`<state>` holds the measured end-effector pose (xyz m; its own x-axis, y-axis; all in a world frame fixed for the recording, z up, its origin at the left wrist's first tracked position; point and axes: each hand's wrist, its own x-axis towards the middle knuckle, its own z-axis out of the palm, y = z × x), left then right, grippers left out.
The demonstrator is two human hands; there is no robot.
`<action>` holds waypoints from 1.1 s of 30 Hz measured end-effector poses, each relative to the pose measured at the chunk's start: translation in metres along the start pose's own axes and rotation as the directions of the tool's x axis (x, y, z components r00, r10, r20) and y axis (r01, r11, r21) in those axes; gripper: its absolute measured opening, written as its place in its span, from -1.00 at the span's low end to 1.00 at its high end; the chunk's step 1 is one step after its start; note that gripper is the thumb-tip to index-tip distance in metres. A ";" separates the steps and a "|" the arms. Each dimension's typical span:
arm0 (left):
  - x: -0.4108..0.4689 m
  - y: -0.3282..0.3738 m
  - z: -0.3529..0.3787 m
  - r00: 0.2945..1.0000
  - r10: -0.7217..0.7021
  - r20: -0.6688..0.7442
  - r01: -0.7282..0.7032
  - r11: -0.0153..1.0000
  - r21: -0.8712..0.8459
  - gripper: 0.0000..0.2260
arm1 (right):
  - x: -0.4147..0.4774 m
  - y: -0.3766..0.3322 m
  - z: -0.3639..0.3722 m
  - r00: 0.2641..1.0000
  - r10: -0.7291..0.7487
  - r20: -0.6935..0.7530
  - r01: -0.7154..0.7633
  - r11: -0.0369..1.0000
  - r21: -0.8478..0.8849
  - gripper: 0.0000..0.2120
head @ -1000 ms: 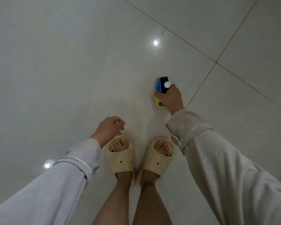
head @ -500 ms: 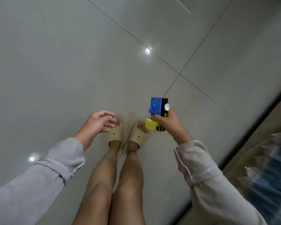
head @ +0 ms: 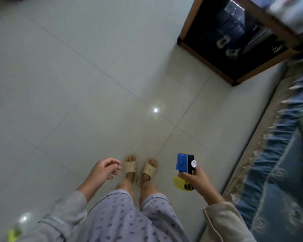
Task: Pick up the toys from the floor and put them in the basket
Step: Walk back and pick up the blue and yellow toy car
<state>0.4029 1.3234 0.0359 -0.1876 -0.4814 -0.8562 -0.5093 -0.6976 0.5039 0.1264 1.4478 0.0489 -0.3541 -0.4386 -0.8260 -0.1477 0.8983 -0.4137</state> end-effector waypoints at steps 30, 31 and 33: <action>-0.180 -0.213 0.220 0.621 -0.684 -0.382 -0.329 0.215 -0.920 -0.84 | -0.027 -0.098 0.128 0.601 -0.193 0.776 0.759 0.442 -0.478 -0.77; -0.182 -0.221 0.227 0.611 -0.708 -0.353 -0.337 0.171 -0.926 -0.83 | -0.030 -0.100 0.140 0.591 -0.173 0.788 0.772 0.406 -0.490 -0.82; -0.185 -0.237 0.235 0.582 -0.758 -0.294 -0.373 0.073 -0.925 -0.83 | -0.038 -0.102 0.164 0.585 -0.141 0.799 0.787 0.339 -0.516 -0.78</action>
<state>0.3606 1.7022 0.0479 0.5241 0.0926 -0.8466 0.8098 -0.3619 0.4618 0.3062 1.3689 0.0601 0.5516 -0.4022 -0.7307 -0.8051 -0.0278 -0.5924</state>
